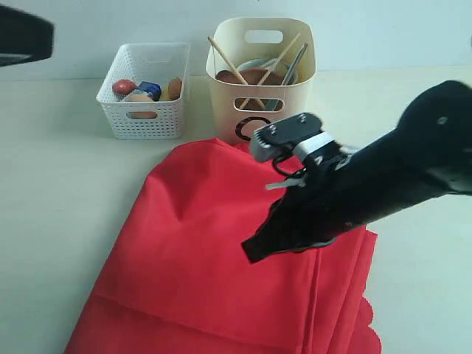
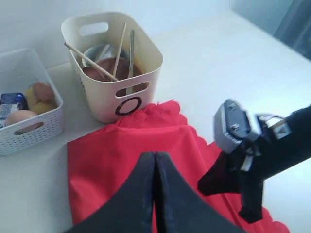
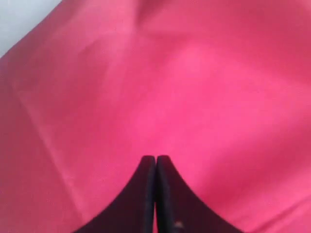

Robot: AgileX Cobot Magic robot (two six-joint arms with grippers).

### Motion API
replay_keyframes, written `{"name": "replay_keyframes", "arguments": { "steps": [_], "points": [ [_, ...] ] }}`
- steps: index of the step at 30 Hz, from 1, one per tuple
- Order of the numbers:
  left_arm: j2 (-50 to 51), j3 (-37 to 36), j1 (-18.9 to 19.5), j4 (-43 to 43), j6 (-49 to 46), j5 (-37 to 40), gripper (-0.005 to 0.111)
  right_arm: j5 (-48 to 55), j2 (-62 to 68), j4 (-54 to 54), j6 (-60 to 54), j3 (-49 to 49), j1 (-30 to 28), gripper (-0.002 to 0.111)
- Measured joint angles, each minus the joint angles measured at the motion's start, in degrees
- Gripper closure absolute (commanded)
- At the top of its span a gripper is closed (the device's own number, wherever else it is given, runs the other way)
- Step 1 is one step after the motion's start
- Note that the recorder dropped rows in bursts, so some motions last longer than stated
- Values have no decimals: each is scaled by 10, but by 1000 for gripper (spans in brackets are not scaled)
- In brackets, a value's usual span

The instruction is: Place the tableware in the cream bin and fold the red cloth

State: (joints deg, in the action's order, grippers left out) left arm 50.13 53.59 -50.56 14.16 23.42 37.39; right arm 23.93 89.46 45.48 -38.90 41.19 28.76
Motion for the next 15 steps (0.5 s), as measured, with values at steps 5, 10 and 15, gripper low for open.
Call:
{"name": "replay_keyframes", "arguments": {
  "steps": [5, 10, 15],
  "points": [
    [-141, -137, 0, 0, 36, -98, 106, -14, 94, 33, -37, 36, 24, 108],
    [-228, -208, 0, 0, 45, -140, 106, -23, 165, -40, 20, 55, 25, 108],
    [-264, -233, 0, 2, 45, -133, 106, -22, 180, -157, 145, 67, 27, 108]
  ]
}}
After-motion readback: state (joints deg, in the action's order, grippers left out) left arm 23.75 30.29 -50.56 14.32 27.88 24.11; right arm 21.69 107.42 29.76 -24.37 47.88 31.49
